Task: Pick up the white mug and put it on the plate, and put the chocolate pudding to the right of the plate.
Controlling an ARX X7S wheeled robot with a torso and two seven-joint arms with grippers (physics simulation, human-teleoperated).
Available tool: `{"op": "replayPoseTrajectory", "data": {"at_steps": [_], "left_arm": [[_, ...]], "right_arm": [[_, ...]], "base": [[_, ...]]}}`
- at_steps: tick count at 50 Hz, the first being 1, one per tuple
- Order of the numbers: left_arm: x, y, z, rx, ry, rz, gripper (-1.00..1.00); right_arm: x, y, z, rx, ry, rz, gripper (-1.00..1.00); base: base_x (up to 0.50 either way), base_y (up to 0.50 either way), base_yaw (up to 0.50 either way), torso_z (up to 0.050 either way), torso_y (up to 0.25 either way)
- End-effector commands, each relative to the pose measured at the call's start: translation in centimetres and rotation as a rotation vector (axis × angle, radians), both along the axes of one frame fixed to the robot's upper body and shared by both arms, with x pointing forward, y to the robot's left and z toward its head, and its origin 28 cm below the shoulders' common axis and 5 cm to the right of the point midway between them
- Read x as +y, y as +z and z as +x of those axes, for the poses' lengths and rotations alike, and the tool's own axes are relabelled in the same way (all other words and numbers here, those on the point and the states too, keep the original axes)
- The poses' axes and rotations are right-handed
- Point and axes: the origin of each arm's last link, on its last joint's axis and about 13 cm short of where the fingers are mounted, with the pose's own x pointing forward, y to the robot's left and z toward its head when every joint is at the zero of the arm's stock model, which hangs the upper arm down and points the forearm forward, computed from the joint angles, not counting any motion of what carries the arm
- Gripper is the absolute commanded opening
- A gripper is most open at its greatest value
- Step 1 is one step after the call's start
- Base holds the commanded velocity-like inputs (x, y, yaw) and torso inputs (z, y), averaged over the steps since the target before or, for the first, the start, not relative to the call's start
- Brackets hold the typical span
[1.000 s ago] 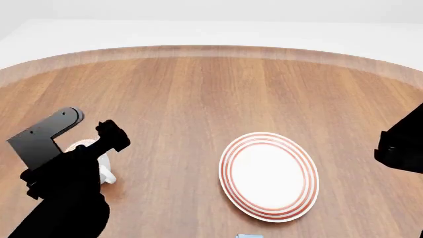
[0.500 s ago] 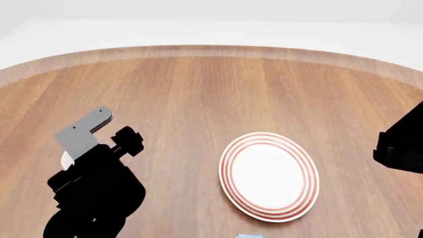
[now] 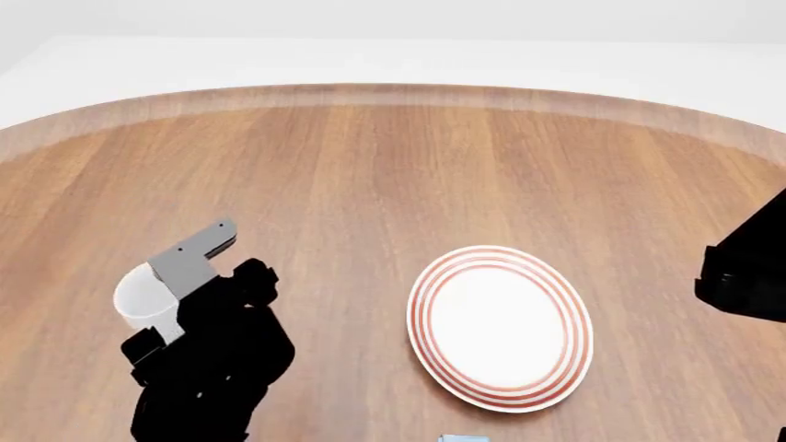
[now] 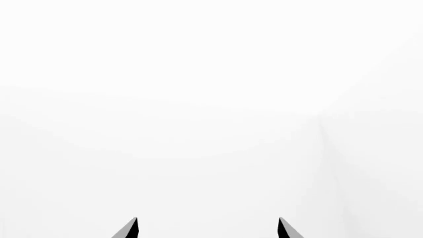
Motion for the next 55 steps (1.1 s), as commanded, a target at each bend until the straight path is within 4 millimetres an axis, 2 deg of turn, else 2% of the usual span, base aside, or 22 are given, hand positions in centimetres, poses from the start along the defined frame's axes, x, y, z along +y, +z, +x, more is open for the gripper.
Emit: {"op": "replayPoseTrajectory", "data": {"at_steps": [1,30,55], "left_arm": [[-0.3,-1.4,0.8,0.026,-0.004,-0.011,1.0],[0.6,-4.8,2.1,0.065,0.0,-0.024,1.0],[1.2,-6.7,2.5,0.103,0.012,-0.025,1.0]], "right_arm": [[-0.2,0.0,-0.1,-0.004,-0.016,-0.009,1.0],[-0.1,-0.2,-0.1,0.003,-0.013,-0.013,1.0],[0.0,-0.2,0.0,0.01,-0.008,-0.015,1.0]], "base": [[0.0,0.0,0.0,0.0,0.0],[0.0,0.0,0.0,0.0,0.0],[0.0,0.0,0.0,0.0,0.0]]}}
